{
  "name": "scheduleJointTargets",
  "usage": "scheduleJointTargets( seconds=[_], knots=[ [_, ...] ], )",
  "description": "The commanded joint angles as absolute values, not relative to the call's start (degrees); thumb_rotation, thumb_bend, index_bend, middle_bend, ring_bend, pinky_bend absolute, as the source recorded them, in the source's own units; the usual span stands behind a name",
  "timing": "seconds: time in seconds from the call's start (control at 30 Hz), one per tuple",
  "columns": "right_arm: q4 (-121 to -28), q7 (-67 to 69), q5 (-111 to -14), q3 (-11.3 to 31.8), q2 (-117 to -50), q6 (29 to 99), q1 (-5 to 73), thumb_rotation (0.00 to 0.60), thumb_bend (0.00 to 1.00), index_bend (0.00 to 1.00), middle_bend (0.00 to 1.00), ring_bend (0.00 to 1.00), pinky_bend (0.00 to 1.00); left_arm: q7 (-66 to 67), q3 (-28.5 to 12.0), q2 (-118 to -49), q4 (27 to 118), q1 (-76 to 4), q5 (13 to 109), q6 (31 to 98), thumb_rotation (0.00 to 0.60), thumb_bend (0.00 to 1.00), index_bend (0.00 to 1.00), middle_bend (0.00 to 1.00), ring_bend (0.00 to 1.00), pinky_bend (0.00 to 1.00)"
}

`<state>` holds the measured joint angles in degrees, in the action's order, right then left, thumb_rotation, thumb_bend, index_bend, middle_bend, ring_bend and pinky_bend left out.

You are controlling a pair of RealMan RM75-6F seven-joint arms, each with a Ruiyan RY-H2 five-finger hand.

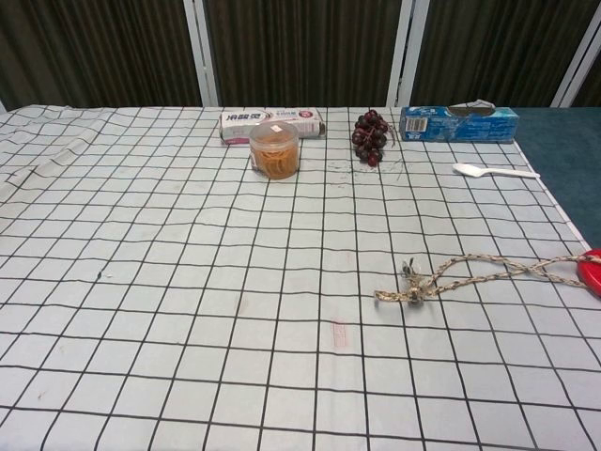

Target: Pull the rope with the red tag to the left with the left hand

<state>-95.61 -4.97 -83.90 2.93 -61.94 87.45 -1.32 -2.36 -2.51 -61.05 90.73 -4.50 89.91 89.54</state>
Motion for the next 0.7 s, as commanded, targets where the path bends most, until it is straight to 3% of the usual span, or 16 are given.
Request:
scheduleJointTargets(
  seconds=[0.03,0.33,0.7],
  knots=[
    [-95.58,-5.03,-84.0,2.86,-61.87,87.36,-1.27,0.539,0.27,0.0,0.0,0.0,0.0,-2.23,-2.51,-60.89,90.96,-4.45,89.8,89.5,0.6,0.38,0.0,0.0,0.0,0.0],
    [-97.04,-5.18,-83.98,3.18,-60.94,87.87,-1.33,0.538,0.27,0.0,0.0,0.0,0.0,-0.75,-2.53,-60.3,92.59,-6.31,91.0,87.25,0.6,0.38,0.0,0.0,0.0,0.0],
    [-98.28,-5.84,-82.56,4.15,-59.73,87.13,-0.69,0.538,0.27,0.0,0.0,0.0,0.0,3.05,-4.39,-64.31,94.71,-18.8,95.97,73.65,0.6,0.38,0.0,0.0,0.0,0.0]
  ],
)
